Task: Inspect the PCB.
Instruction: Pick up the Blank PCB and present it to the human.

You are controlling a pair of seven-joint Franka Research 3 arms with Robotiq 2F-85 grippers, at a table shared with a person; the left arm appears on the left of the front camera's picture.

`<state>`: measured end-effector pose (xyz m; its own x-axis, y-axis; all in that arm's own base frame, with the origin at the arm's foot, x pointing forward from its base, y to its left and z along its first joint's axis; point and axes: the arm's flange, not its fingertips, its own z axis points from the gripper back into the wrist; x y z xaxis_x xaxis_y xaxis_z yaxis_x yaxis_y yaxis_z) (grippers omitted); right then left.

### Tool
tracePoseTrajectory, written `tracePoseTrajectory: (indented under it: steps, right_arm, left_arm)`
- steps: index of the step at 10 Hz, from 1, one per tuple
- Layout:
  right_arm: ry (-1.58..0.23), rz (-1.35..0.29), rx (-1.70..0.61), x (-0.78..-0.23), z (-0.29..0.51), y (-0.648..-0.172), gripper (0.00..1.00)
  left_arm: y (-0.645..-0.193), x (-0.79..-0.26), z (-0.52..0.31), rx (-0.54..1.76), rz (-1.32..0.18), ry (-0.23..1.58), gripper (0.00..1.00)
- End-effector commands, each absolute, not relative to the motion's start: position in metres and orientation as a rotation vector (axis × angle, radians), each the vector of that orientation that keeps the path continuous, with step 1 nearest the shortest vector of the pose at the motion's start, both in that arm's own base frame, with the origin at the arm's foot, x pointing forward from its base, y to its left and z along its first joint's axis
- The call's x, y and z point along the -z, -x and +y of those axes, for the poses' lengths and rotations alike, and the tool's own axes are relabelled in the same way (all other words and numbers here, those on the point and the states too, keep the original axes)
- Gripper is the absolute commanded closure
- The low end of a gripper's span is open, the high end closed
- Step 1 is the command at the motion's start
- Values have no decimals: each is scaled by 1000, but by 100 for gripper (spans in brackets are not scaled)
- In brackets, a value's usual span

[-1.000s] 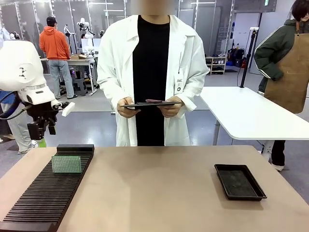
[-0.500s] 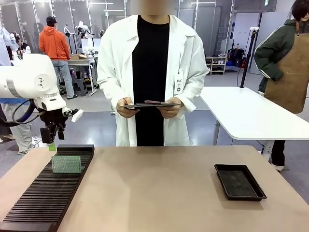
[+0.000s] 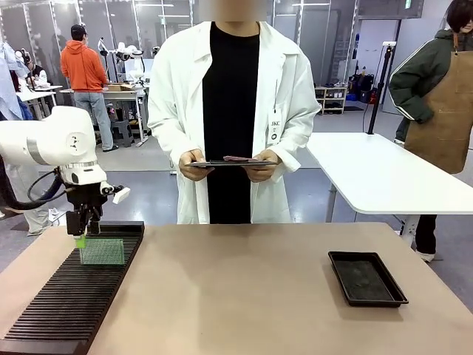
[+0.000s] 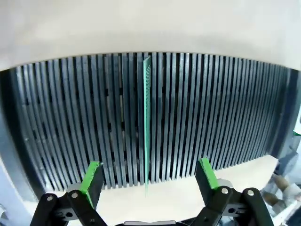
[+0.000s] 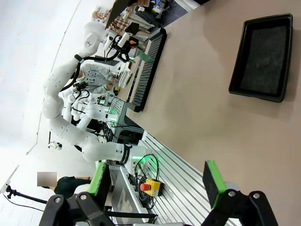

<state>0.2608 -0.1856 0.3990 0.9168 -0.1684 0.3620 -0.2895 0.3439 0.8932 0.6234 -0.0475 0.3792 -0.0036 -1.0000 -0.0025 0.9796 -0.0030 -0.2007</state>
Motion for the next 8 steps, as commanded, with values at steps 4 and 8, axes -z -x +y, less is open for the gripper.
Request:
tracePoseTrajectory:
  steps: [4,8]
  right_arm:
    - [-1237,-454,-96,-400,-186,-262,0]
    - [-1237,-454,-96,-400,-186,-262,0]
  left_arm:
    - [-630,-353,-47,1555,239,197,0]
    - [-633,-346,-41,1546,265,219,100]
